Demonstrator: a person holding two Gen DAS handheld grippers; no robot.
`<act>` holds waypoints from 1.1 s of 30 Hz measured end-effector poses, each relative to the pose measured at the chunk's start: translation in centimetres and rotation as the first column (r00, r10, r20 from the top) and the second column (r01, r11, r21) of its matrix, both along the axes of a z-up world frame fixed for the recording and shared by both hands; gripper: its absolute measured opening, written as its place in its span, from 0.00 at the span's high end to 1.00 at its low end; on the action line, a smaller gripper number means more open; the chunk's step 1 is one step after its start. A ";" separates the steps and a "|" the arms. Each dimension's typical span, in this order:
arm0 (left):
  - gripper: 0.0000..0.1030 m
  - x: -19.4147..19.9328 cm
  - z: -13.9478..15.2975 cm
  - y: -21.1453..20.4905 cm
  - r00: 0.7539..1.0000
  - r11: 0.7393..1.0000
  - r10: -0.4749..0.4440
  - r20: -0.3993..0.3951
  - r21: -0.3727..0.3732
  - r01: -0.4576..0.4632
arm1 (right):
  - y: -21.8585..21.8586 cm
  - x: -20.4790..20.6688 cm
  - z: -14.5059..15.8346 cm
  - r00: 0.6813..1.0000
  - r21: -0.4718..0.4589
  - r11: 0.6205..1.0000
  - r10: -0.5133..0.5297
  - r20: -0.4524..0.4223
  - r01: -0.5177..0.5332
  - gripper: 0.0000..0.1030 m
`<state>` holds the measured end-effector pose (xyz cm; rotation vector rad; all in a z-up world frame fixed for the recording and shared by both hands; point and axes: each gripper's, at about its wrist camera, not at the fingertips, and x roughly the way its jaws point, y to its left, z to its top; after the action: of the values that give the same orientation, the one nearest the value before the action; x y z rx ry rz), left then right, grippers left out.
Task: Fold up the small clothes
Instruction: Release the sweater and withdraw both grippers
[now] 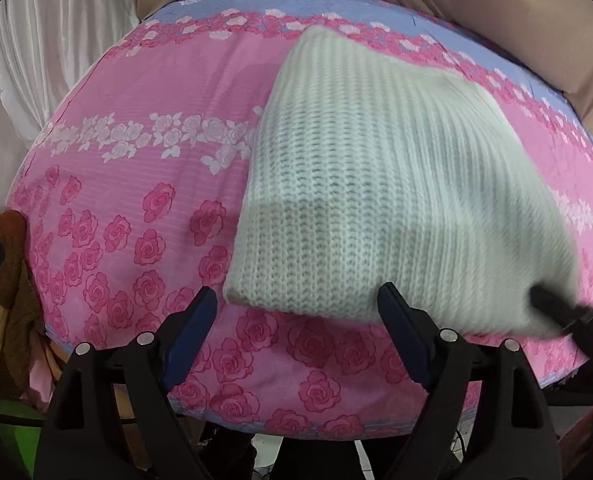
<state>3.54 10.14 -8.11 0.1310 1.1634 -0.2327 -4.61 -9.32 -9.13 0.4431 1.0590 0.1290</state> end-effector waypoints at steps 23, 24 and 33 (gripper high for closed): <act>0.13 -5.1 3.8 -3.3 0.985 0.998 -0.015 0.170 -0.059 0.025 | 1.1 -5.4 5.7 0.982 -0.255 0.960 -0.068 0.175 0.112 0.38; 0.13 -5.4 4.0 -3.3 0.982 0.998 -0.012 0.186 -0.066 0.025 | 1.2 -5.4 5.6 0.982 -0.254 0.961 -0.070 0.173 0.113 0.37; 0.09 -6.4 4.8 -3.8 0.961 1.000 -0.023 0.277 0.012 0.021 | 1.5 -5.9 5.5 0.978 -0.279 0.948 -0.105 0.181 0.153 0.27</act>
<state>-2.88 6.37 -3.31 0.1791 0.8847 -0.2209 -10.53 -7.86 -3.62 0.2287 0.8666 -0.1068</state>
